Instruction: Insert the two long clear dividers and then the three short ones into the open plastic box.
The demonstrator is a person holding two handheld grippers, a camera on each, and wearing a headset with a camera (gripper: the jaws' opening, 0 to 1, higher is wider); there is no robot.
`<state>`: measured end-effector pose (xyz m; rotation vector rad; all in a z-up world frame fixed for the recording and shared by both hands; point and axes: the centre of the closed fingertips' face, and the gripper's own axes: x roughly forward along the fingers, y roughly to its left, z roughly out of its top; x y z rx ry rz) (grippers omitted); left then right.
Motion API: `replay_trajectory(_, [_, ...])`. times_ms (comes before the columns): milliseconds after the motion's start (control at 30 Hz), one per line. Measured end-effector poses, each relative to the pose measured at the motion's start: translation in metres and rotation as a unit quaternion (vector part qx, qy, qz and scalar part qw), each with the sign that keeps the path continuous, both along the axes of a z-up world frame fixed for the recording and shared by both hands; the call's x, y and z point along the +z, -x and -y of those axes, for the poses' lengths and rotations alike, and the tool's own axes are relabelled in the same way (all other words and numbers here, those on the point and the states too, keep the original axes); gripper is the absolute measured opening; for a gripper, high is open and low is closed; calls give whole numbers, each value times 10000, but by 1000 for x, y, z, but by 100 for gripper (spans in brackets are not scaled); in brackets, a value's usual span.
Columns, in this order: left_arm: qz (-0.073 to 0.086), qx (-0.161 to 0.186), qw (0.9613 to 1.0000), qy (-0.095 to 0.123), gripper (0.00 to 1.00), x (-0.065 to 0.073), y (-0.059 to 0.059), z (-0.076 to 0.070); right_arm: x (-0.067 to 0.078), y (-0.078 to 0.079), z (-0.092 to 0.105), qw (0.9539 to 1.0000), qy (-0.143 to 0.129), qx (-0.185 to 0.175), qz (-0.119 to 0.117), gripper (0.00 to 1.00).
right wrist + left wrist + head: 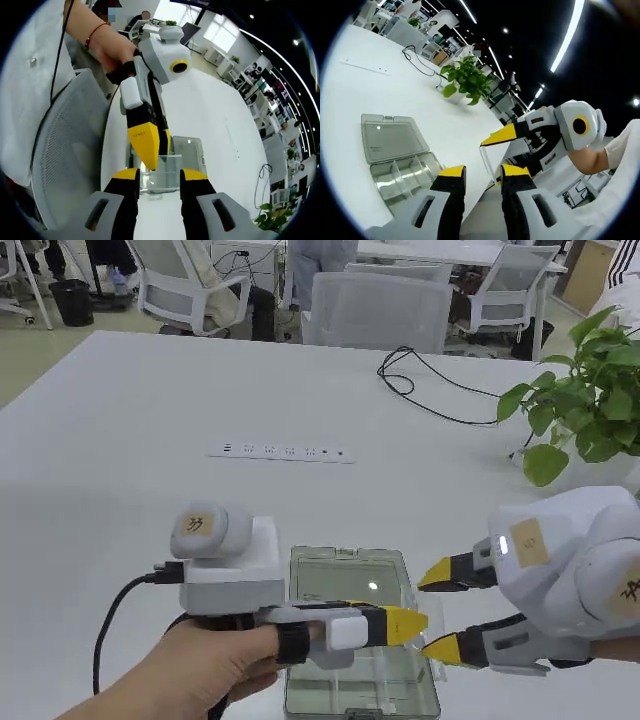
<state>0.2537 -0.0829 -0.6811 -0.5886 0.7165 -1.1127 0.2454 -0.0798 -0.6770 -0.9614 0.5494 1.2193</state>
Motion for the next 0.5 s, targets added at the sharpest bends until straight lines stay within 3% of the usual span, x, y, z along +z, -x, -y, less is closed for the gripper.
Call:
replay_trajectory(167, [-152, -34, 9998, 137, 15, 1, 4, 2, 1, 1, -2, 10000, 24, 44, 26, 33])
replay_trajectory(400, [-205, -161, 9993, 264, 1, 5, 8, 5, -1, 2, -4, 9998, 115, 112, 76, 33])
replay_trajectory(500, [-256, -142, 9992, 256, 0, 4, 8, 5, -1, 1, -4, 9997, 168, 146, 113, 33])
